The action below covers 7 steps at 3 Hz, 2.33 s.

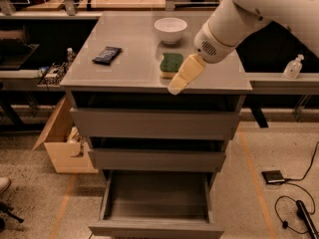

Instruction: Place sponge into bottom drawer

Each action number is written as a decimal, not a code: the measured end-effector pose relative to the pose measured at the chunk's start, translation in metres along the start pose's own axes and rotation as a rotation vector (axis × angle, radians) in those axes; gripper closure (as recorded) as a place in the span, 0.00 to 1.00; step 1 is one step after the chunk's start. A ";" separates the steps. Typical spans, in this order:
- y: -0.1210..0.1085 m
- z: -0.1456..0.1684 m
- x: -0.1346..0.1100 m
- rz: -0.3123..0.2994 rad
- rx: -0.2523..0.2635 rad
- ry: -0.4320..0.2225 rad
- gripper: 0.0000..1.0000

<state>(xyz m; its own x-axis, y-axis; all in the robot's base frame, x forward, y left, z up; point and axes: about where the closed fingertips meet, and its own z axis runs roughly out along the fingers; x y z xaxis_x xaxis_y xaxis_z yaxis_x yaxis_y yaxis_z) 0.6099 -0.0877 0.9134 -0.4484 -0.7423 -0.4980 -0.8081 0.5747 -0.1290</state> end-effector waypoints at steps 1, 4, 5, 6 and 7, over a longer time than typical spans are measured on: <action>-0.010 0.024 -0.030 0.064 -0.027 0.021 0.00; -0.047 0.089 -0.057 0.319 0.061 0.026 0.00; -0.072 0.105 -0.053 0.408 0.050 -0.016 0.00; -0.082 0.116 -0.049 0.445 0.038 -0.018 0.00; -0.087 0.123 -0.038 0.482 0.039 -0.004 0.18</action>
Offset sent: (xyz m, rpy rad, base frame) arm 0.0832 0.0719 -0.0328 0.0234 0.1284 -0.2503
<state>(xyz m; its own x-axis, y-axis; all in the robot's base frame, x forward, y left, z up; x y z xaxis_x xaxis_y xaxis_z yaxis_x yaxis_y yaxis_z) 0.7444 -0.0674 0.8378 -0.7671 -0.3867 -0.5118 -0.4935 0.8655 0.0857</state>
